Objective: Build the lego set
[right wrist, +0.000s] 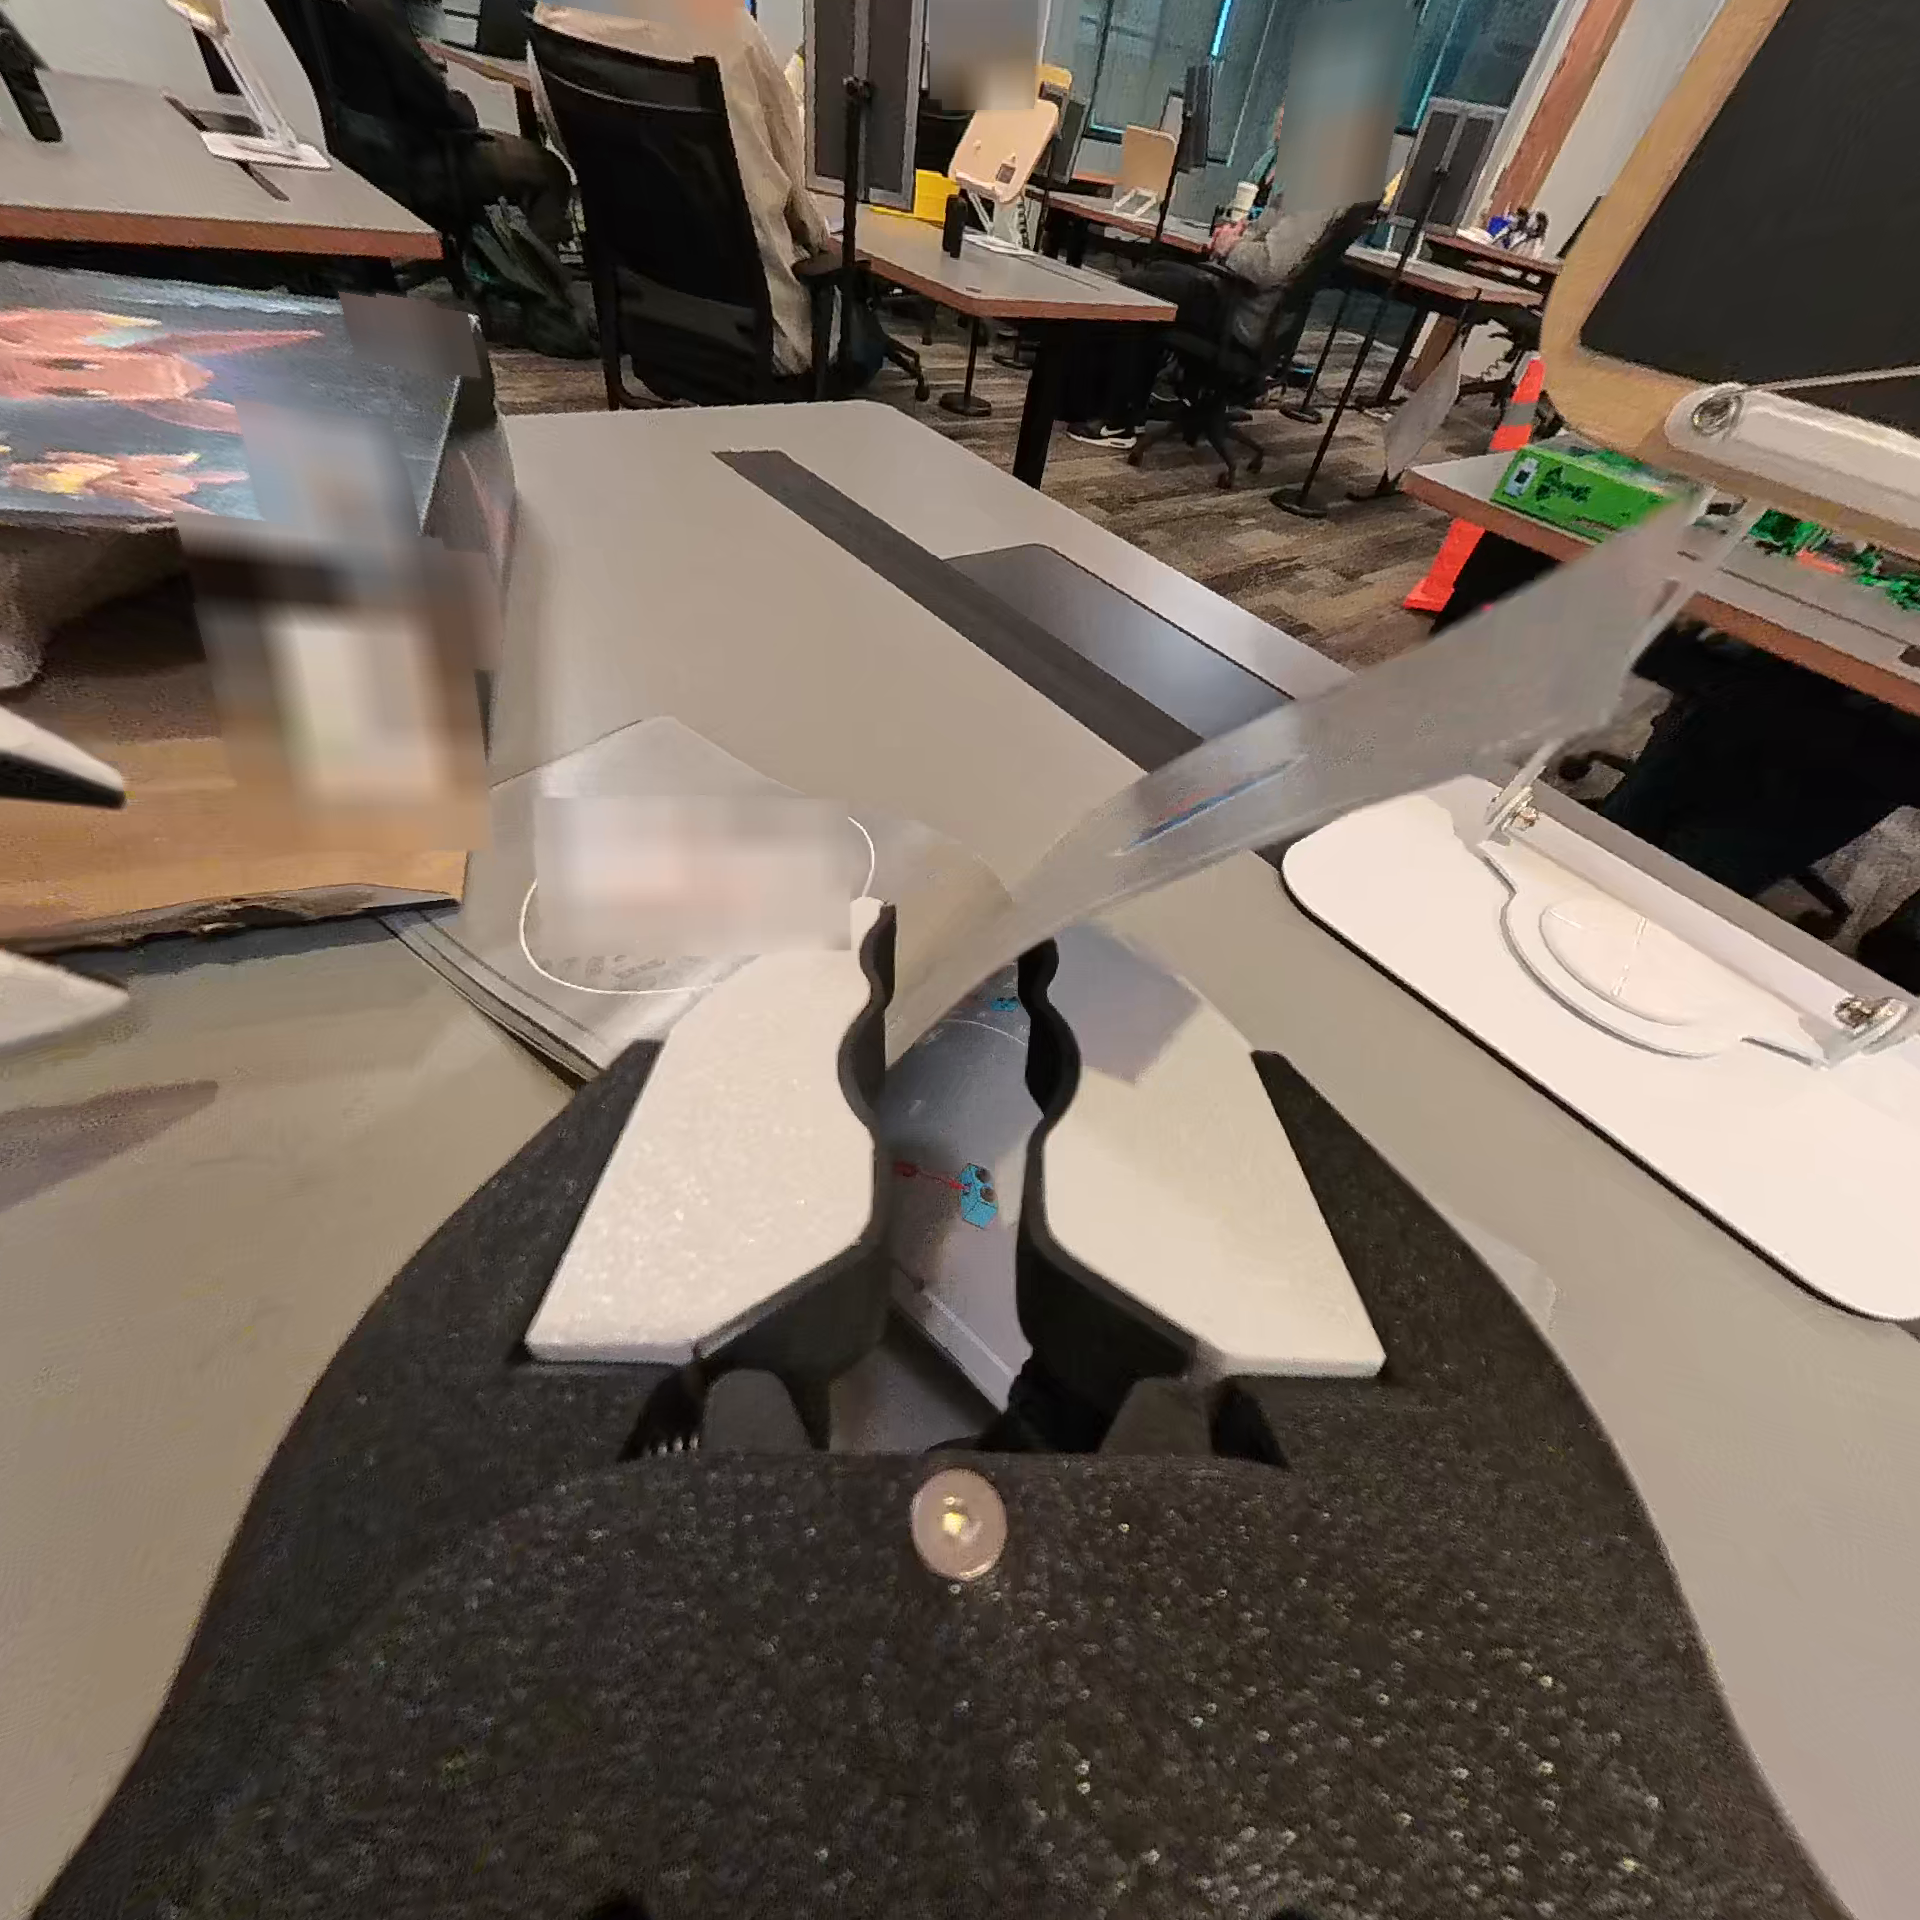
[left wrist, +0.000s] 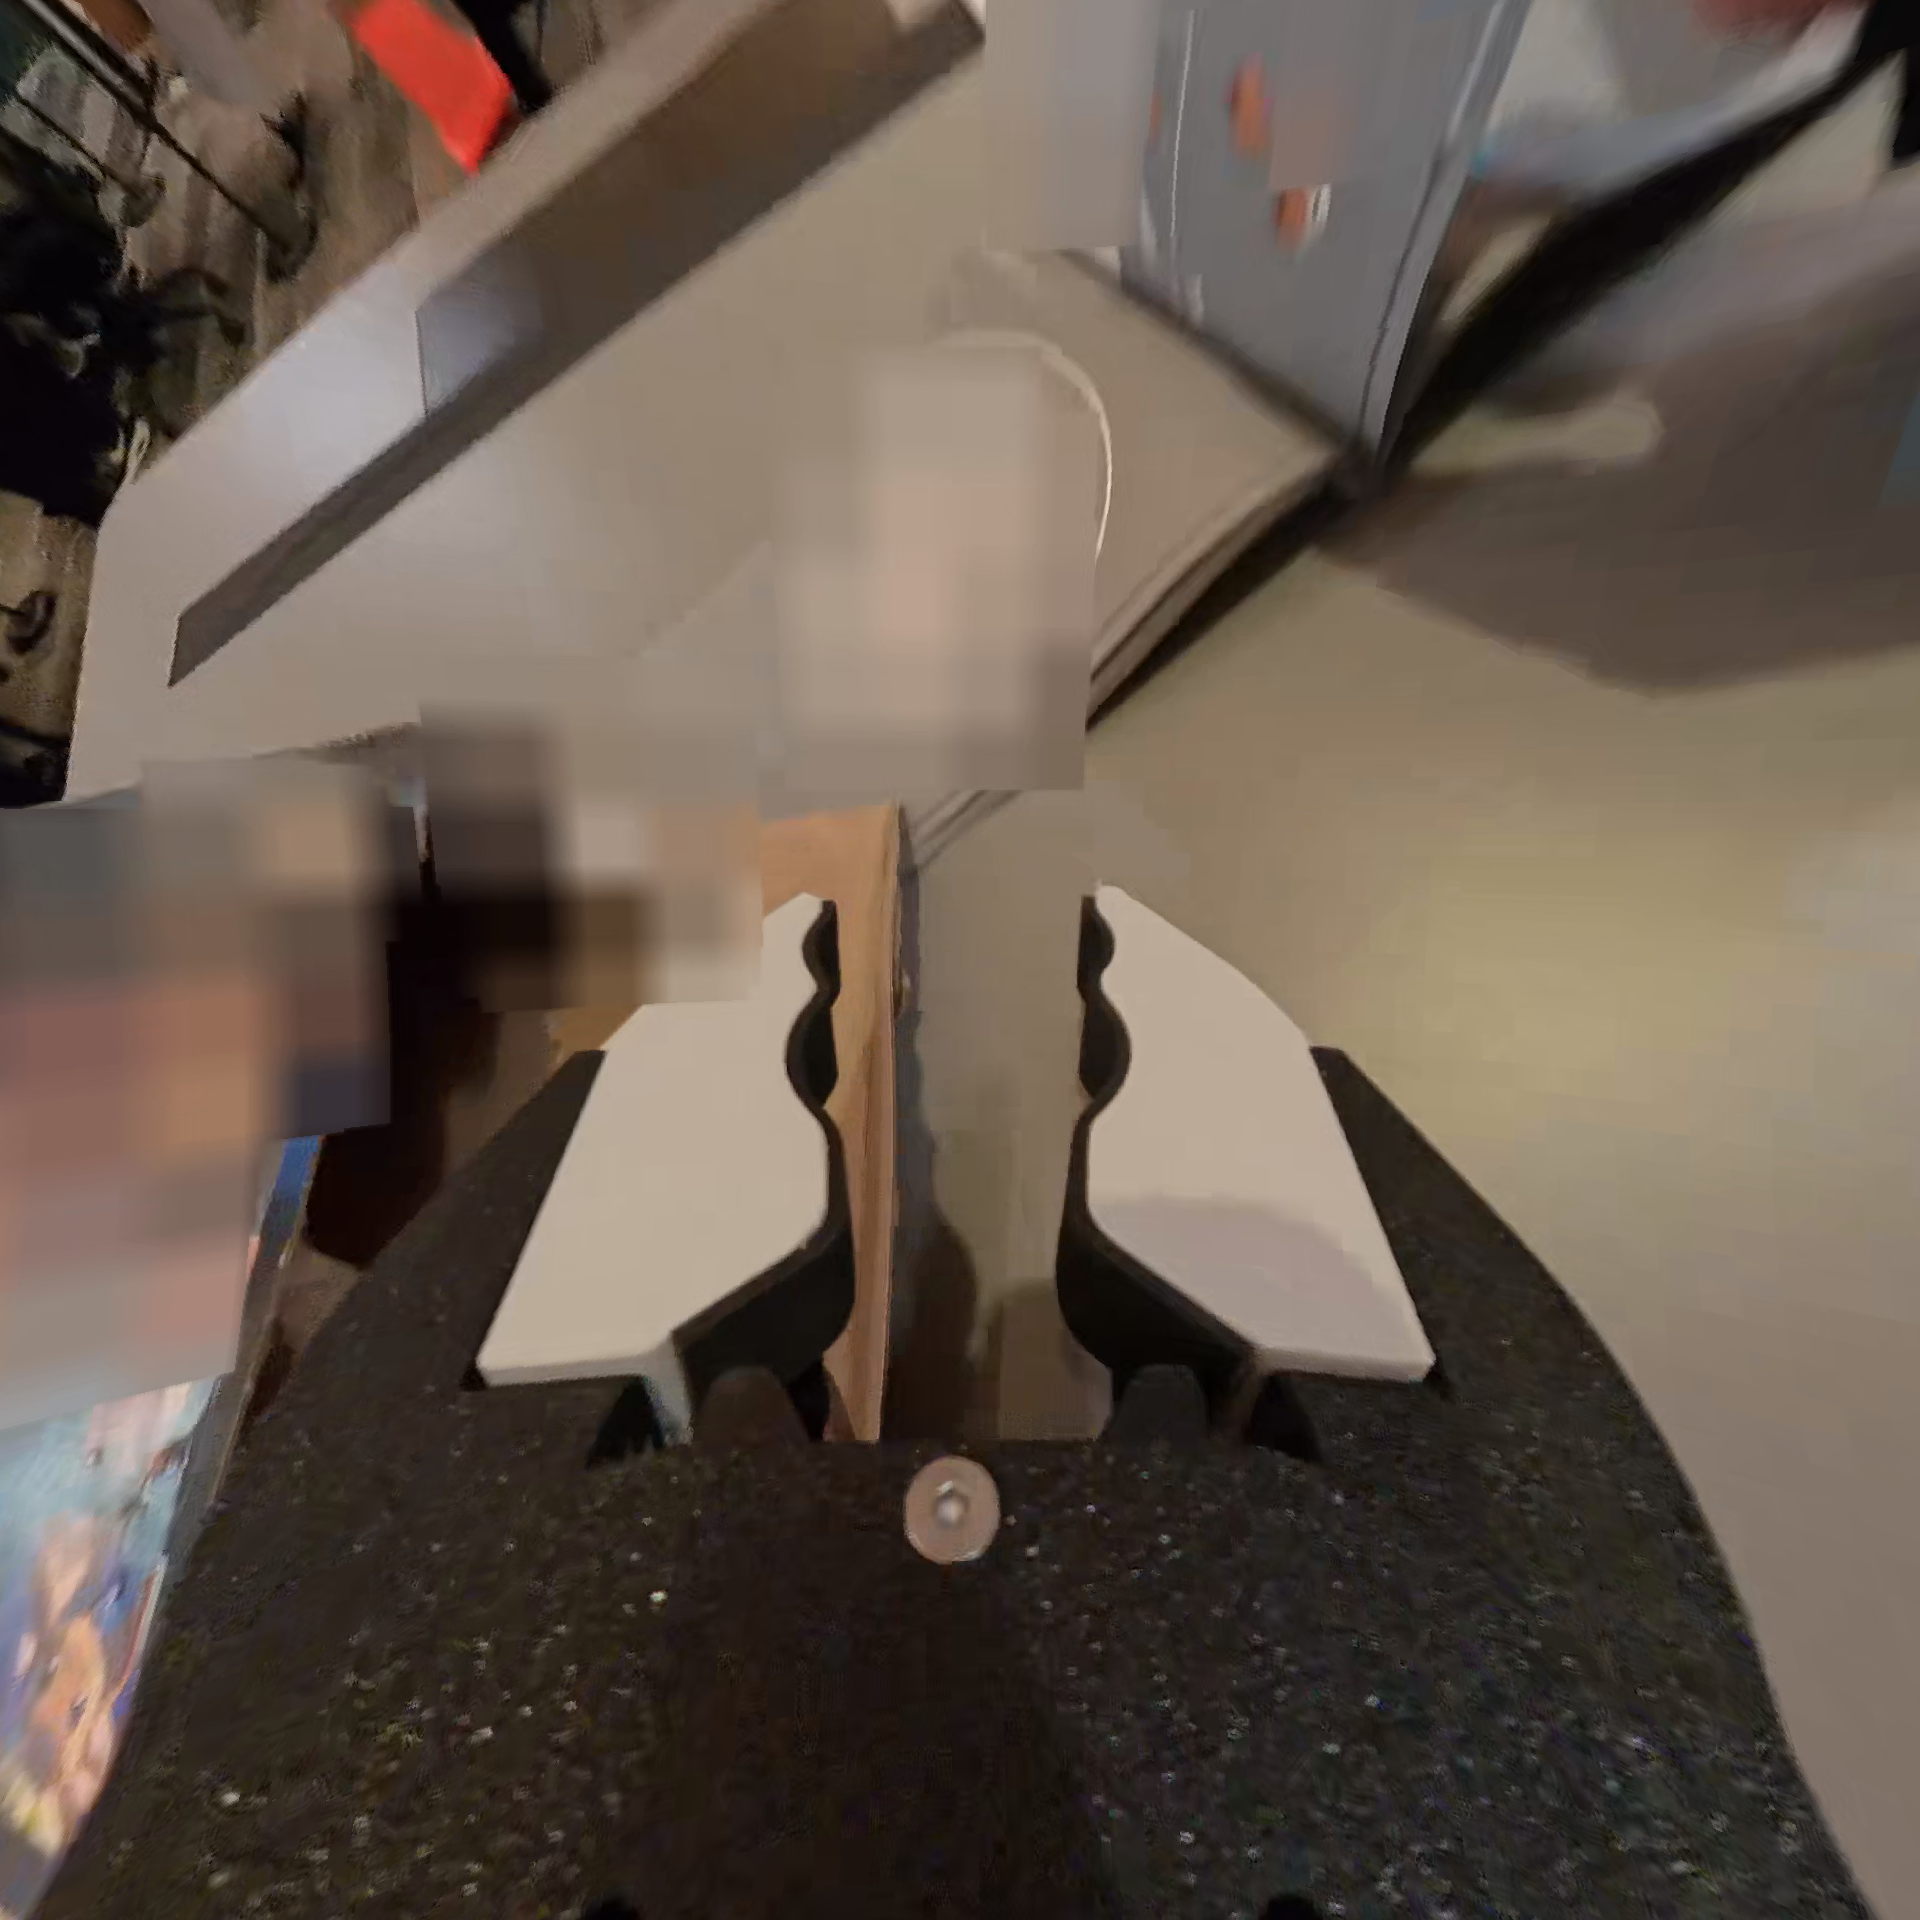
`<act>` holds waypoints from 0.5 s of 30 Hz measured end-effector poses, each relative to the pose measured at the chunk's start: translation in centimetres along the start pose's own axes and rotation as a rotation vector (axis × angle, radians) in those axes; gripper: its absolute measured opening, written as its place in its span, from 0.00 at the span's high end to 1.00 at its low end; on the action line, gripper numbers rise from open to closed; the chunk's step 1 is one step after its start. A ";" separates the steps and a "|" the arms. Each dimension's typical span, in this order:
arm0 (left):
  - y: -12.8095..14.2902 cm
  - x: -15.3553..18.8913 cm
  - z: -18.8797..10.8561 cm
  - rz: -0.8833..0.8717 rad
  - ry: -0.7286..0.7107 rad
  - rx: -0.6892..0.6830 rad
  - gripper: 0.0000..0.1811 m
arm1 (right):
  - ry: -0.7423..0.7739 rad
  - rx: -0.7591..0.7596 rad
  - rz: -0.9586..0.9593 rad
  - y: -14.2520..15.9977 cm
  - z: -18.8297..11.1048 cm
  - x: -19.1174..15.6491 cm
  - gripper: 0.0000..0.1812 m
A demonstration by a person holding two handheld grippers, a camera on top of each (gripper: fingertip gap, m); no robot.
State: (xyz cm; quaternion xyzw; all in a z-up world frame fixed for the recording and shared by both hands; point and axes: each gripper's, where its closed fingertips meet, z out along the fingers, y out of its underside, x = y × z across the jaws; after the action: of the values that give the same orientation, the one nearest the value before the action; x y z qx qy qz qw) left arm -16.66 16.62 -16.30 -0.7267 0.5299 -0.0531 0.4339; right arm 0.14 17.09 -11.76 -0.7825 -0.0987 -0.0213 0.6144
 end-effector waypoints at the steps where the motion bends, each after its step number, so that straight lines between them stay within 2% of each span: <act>1: 0.8 0.1 0.2 0.026 -0.015 -0.041 0.75 | -0.004 0.003 -0.004 0.0 -0.1 0.1 0.87; 8: 4.8 -0.6 0.8 0.134 -0.089 -0.204 0.78 | -0.014 0.013 -0.016 -0.7 0.1 0.5 0.87; 15: 5.3 -0.9 1.5 0.187 -0.122 -0.222 0.88 | -0.025 0.027 -0.027 -1.5 0.2 -0.3 0.87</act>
State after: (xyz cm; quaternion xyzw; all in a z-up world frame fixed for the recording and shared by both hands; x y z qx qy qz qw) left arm -20.14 17.91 -20.52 -0.7196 0.5704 0.0907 0.3855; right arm -0.43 17.58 -10.39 -0.7729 -0.1172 -0.0188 0.6233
